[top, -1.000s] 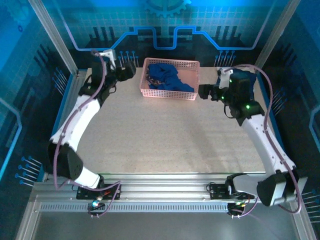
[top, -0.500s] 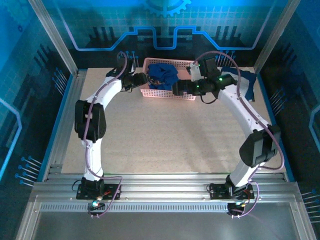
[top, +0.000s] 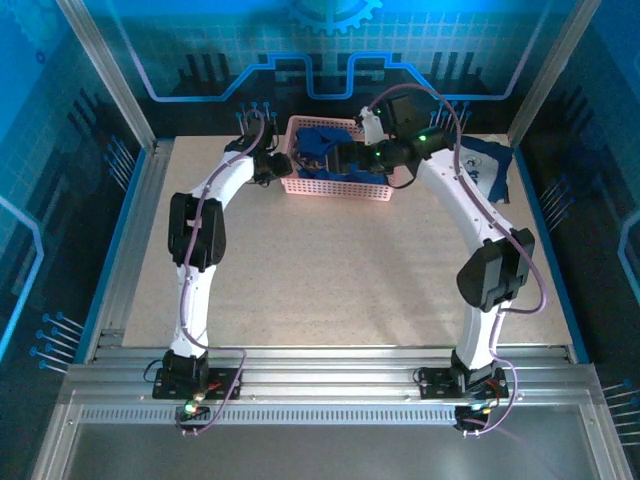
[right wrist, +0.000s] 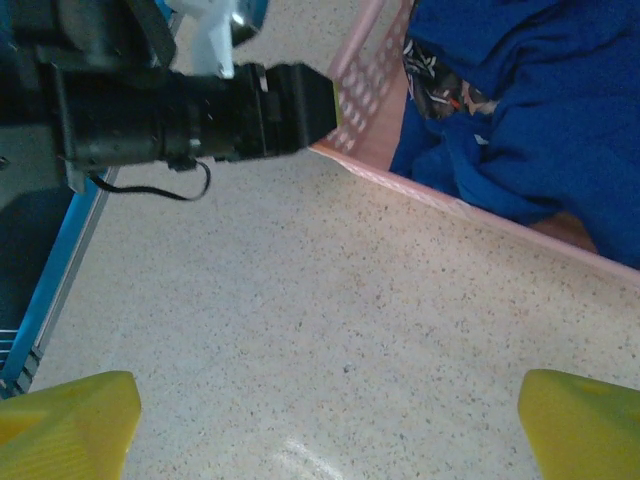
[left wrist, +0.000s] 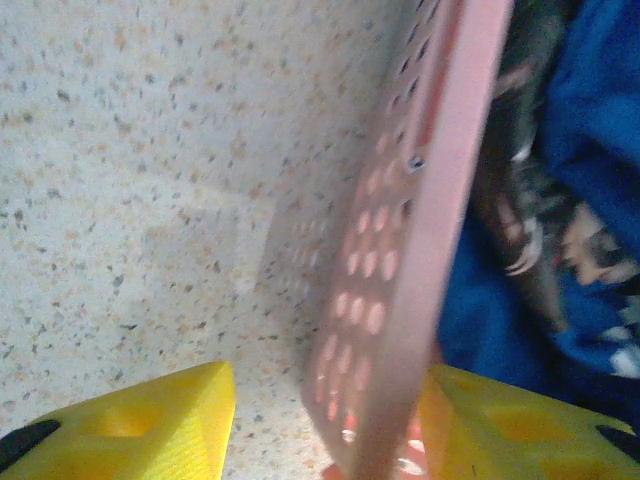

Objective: Fold and stack the t-shirts

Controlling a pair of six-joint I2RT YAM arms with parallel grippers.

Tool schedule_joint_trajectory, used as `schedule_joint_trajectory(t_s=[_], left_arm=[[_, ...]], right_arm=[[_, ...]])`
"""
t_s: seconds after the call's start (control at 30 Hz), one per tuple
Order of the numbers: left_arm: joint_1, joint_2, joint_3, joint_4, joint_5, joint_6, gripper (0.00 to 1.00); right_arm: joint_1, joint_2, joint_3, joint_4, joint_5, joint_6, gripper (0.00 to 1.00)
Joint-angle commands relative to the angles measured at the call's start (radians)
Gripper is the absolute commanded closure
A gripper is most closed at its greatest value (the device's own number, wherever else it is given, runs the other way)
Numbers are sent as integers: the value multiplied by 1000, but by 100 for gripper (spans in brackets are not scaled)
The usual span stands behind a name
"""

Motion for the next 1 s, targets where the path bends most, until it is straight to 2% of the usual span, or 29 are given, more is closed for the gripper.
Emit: schedule_joint_trajectory(t_s=[0.0,0.17,0.43,0.67,0.8,0.97], left_arm=[[-8,12,19,-34,-9,-5,53],[-8,-20,-42,-35,42,-2,78],[-21,-299,-446,64,49,-20,97],[-53,-558,-783,123,58,-74,98],[-76,-687,-928,145,57,-126,99],[-86,-797,-1069,180,55,-186,100]], right_arm=[[16,48,76,-48,-9,8,2],[16,126,169,-77,26,-8,2],[25,333,396,-224,185,-88,5],[64,462,446,-248,210,-211,7],[106,478,353,-213,196,-248,9],[144,491,214,-117,115,-167,17]])
